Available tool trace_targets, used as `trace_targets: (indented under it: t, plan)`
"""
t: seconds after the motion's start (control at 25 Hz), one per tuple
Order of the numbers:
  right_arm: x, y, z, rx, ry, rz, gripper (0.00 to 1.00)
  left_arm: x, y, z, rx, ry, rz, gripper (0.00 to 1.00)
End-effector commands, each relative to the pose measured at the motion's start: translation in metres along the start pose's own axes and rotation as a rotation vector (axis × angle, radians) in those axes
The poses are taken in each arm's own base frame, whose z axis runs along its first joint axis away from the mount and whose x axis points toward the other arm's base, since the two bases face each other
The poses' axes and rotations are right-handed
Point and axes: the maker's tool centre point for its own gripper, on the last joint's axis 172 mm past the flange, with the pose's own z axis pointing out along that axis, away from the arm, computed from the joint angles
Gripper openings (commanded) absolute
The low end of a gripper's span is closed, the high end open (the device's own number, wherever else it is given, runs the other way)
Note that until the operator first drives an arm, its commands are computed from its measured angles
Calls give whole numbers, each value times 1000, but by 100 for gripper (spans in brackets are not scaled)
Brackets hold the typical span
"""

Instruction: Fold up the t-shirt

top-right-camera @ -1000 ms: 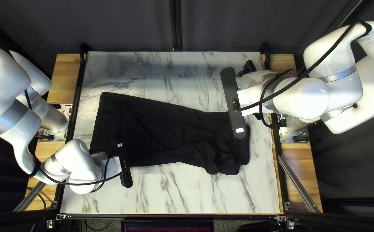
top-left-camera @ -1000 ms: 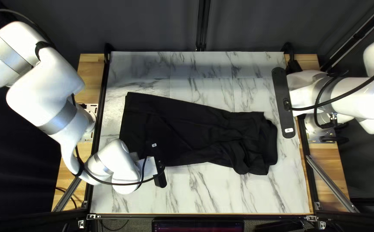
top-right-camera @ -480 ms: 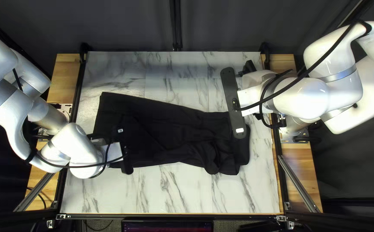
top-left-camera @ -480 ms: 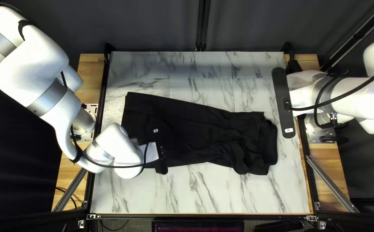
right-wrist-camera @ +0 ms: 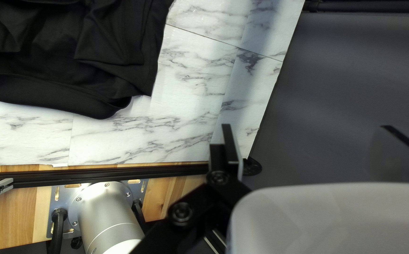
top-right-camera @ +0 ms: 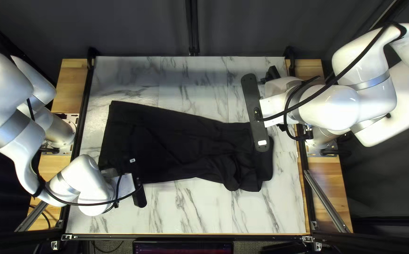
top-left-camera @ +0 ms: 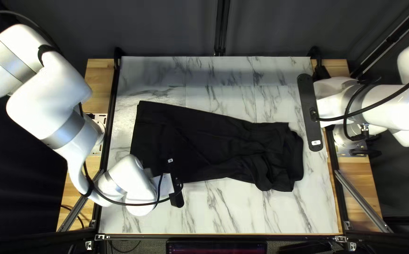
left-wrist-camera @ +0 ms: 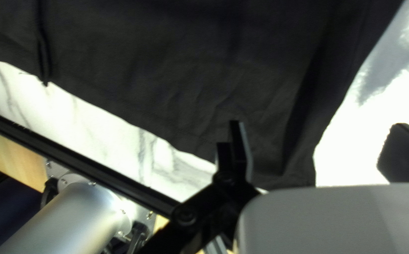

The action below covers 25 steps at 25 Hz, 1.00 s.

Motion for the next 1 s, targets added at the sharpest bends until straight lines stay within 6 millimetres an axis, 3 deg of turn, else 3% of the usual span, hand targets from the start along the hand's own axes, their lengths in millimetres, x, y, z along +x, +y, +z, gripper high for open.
trace_targets:
  t: [0.04,0.36,0.6,0.64,0.68,1.0]
  plan:
    - [0,0,0,0,0,0,100,1,-2,5,-10,2,-11,0]
    - [0,0,0,0,0,0,100,-2,-9,-19,-6,-10,-10,0]
    - [0,0,0,0,0,0,100,0,-6,-23,-8,-10,-2,3]
    - [0,0,0,0,0,0,100,0,-3,-22,-11,-10,-1,72]
    - [0,0,0,0,0,0,100,-1,1,-23,-14,-10,-1,100]
    - [0,0,0,0,0,0,100,2,13,-24,-26,-2,0,100]
